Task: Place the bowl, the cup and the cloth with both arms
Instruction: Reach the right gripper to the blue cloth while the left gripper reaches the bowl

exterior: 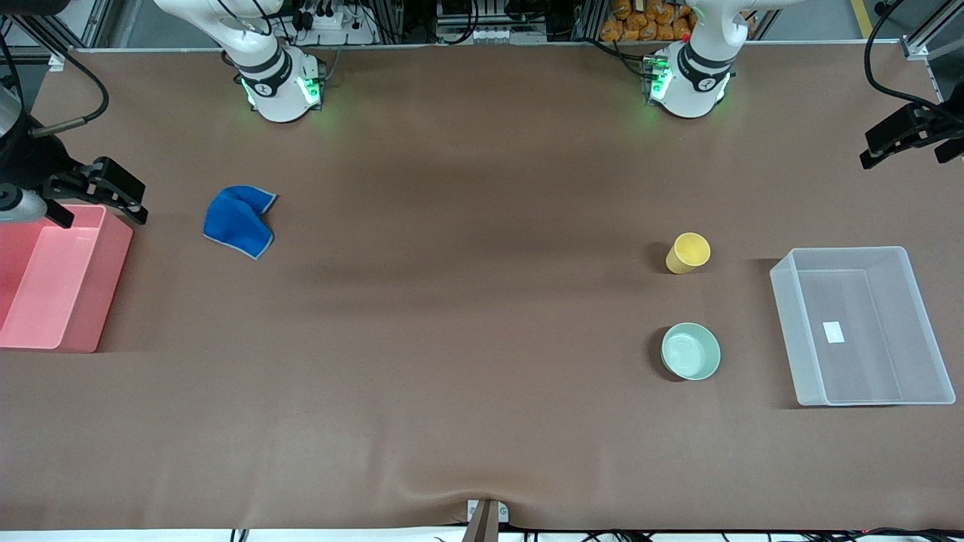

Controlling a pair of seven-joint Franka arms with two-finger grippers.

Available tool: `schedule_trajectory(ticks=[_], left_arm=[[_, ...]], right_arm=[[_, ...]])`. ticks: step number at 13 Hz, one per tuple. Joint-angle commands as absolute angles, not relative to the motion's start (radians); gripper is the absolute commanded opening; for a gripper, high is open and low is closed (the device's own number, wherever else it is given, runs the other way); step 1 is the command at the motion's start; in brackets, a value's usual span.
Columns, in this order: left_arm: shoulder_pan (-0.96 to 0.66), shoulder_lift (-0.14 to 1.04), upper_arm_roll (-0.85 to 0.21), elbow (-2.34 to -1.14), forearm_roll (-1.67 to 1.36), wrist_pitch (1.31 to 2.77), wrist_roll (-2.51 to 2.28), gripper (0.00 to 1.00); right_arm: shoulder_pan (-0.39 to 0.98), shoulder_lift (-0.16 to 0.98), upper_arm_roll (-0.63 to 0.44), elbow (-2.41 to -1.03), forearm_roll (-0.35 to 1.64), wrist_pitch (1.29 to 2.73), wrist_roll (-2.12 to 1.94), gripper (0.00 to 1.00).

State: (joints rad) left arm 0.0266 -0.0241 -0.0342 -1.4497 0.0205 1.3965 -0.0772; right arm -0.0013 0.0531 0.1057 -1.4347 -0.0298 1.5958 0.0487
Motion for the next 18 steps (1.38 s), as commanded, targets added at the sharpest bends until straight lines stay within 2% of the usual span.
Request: schedule_trajectory(ticks=[1,8,13,18], left_arm=[[0.015,-0.051,-0.034,-1.474,0.043,1.39,-0.094,1.0],[0.021,-0.019,-0.043,-1.491,0.028,1.411,-0.097,1.0],[0.023,-0.066,-0.077,-1.8,0.028,1.675,-0.097,1.0],[0.028,-0.064,-0.1,-2.135,0.028,2.075,-0.097,1.0]], right_arm=[[0.014,0.061,0.098,-1.417,-0.046,1.588,0.055,1.0],[0.015,0.061,0.098,-1.419,-0.058,1.582,0.06,1.0],[0.015,0.069,0.098,-1.436,-0.058,1.58,0.064,1.0],[-0.001,0.155,0.098,-1.434,-0.058,1.58,0.055,1.0]])
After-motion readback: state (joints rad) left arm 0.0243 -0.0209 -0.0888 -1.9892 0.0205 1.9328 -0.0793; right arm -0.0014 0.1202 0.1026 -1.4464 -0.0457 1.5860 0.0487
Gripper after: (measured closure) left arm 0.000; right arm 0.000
